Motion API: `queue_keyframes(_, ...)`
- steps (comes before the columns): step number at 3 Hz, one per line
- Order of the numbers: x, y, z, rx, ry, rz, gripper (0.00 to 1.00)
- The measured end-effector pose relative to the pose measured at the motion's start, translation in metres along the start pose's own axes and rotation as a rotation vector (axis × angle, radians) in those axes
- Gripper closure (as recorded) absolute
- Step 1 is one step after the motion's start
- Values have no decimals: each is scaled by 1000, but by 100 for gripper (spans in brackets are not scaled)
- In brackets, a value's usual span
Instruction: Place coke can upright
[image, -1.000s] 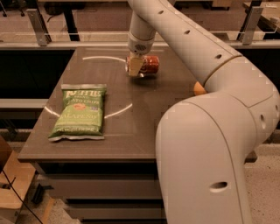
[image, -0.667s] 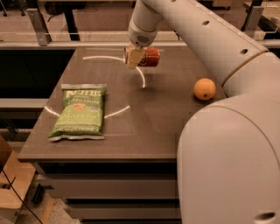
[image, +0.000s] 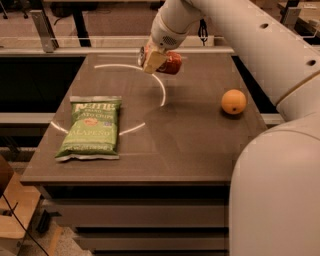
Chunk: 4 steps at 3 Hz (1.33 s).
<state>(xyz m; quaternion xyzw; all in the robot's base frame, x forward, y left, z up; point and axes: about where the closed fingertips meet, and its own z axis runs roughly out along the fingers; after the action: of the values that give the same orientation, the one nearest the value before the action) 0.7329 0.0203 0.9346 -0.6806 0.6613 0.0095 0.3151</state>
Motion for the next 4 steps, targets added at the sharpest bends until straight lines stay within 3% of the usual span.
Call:
queue_keyframes(1,0,0,0,0,0,0,100)
queue_keyframes(2,1,3,1,-34,-48,24,100)
queue_keyframes(4,0,4,-15,-47,-192,112,100)
